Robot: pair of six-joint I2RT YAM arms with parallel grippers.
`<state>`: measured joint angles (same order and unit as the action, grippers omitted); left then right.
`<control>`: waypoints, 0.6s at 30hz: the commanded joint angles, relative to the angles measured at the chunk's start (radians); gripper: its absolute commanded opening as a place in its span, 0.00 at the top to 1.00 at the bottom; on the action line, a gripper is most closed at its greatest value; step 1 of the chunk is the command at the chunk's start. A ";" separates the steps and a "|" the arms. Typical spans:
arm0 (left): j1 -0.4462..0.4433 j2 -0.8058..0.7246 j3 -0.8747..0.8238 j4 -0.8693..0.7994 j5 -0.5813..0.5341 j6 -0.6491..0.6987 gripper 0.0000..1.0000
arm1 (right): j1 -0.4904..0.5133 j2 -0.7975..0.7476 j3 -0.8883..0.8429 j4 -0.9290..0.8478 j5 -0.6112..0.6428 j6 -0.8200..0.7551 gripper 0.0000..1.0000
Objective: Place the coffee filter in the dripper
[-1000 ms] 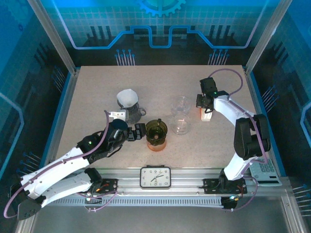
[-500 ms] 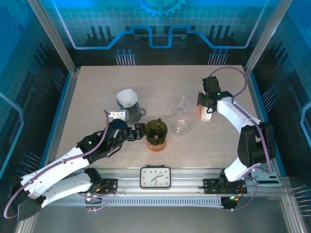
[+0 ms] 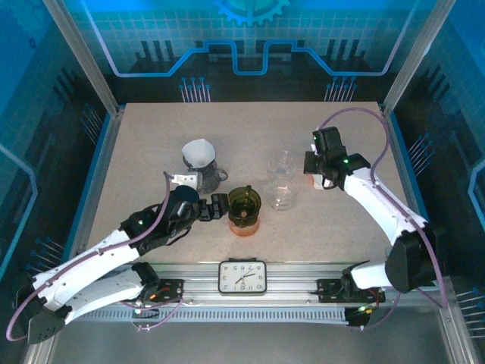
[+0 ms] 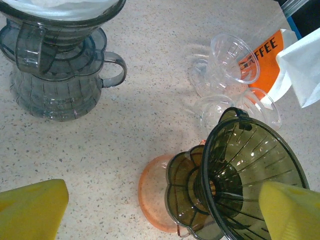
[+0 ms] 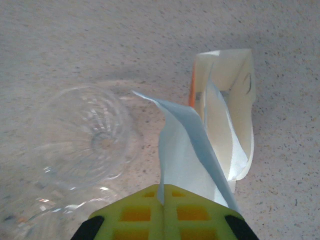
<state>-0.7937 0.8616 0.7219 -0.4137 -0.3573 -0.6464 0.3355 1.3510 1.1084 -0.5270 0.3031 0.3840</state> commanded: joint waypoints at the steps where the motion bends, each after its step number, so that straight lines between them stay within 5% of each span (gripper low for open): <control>1: 0.008 0.004 0.053 -0.003 0.027 0.044 0.01 | 0.037 -0.079 -0.020 -0.061 -0.019 0.006 1.00; 6: 0.010 0.001 0.092 -0.046 0.044 0.083 0.01 | 0.094 -0.209 -0.024 -0.116 -0.115 -0.010 1.00; 11: 0.010 0.001 0.107 -0.075 0.048 0.095 0.01 | 0.122 -0.327 0.027 -0.213 -0.340 -0.047 1.00; 18: 0.011 0.000 0.108 -0.083 0.044 0.092 0.01 | 0.264 -0.307 0.176 -0.423 -0.459 -0.074 1.00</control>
<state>-0.7906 0.8669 0.7998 -0.4706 -0.3237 -0.5732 0.5419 1.0237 1.2240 -0.8135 -0.0666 0.3382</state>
